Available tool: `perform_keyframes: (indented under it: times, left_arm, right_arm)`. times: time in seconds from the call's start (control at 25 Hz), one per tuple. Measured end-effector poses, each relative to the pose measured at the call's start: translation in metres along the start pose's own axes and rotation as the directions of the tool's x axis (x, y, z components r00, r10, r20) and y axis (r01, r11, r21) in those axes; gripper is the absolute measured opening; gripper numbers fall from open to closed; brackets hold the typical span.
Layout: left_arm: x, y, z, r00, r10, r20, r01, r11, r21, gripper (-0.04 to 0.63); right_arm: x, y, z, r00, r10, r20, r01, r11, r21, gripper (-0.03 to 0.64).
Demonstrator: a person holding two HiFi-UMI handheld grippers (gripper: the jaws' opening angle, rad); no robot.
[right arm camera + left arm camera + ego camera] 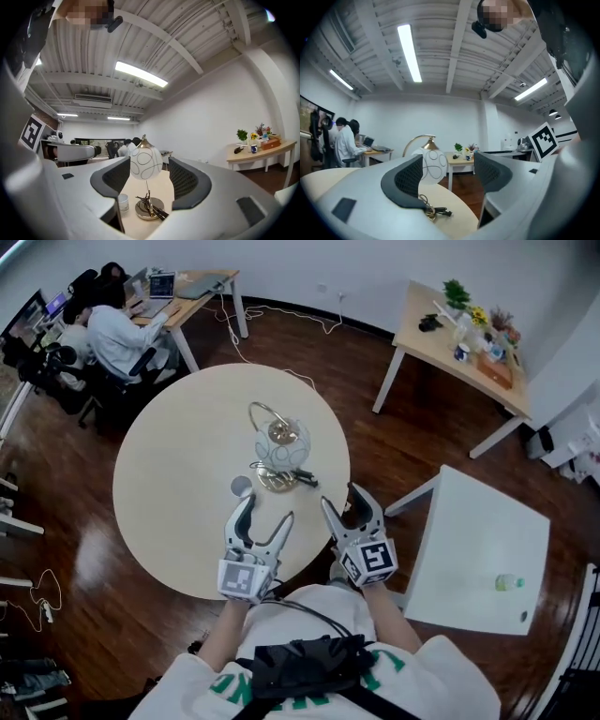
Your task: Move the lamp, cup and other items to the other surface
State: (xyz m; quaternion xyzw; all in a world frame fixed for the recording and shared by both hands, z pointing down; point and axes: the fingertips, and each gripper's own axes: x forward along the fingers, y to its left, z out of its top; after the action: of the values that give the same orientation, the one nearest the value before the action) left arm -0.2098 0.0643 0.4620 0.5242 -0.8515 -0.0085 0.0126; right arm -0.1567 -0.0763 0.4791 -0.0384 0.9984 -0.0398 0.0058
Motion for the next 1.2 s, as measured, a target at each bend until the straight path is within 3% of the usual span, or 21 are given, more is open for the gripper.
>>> perform_keyframes:
  times: [0.16, 0.4, 0.56, 0.68, 0.88, 1.2]
  left_arm:
    - [-0.016, 0.018, 0.017, 0.998, 0.06, 0.027, -0.058, 0.997, -0.056, 0.337]
    - [-0.036, 0.038, 0.016, 0.993, 0.117, 0.013, -0.116, 0.99, -0.074, 0.336]
    - [-0.051, 0.06, -0.007, 0.985, 0.175, 0.002, -0.175, 0.983, -0.055, 0.331]
    - [-0.052, 0.068, -0.008, 0.984, 0.179, -0.007, -0.179, 0.98, -0.083, 0.331]
    - [-0.064, 0.088, -0.029, 0.975, 0.218, -0.031, -0.22, 0.973, -0.069, 0.331]
    - [-0.061, 0.086, -0.032, 0.972, 0.219, -0.091, -0.227, 0.969, -0.101, 0.331]
  right_arm:
    - [0.012, 0.028, -0.006, 0.997, 0.069, -0.02, -0.069, 0.998, 0.014, 0.288]
    - [0.017, 0.042, -0.018, 0.994, 0.104, -0.038, -0.103, 0.994, 0.028, 0.287]
    - [0.02, 0.044, -0.036, 0.99, 0.105, -0.092, -0.102, 0.994, 0.039, 0.287]
    - [0.035, 0.042, -0.064, 0.978, 0.11, -0.176, -0.107, 0.994, 0.029, 0.287]
    - [0.078, 0.036, -0.13, 0.946, 0.143, -0.292, -0.135, 0.99, 0.046, 0.287]
    - [0.161, 0.027, -0.214, 0.905, 0.163, -0.393, -0.162, 0.986, 0.037, 0.28]
